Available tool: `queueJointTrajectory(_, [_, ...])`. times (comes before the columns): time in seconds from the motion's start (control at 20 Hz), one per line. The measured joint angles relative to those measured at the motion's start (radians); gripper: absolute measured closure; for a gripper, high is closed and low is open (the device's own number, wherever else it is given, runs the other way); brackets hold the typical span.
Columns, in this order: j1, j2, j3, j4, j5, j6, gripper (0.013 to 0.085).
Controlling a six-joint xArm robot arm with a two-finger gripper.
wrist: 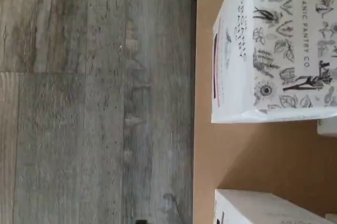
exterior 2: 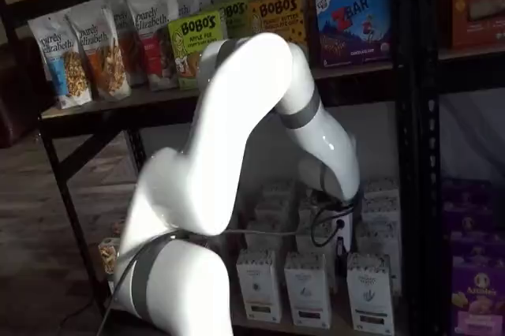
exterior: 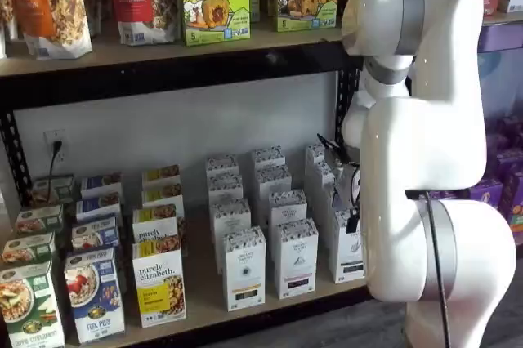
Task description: Pick up the white box with a green strip in the middle, on the bottom shelf, the sixth box from the left
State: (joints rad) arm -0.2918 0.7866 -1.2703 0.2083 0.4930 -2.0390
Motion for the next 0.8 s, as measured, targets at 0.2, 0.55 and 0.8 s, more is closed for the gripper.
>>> queueJointTrajectory(0.2, [0.024, 0.044, -0.062, 0.005, -0.003, 0.021, 0.013])
queueJointTrajectory(0.55, [0.039, 0.109, -0.155, -0.114, 0.02, 0.14, 0.013])
queueJointTrajectory(0.8, [0.034, 0.151, -0.198, -0.212, 0.005, 0.219, 0.013])
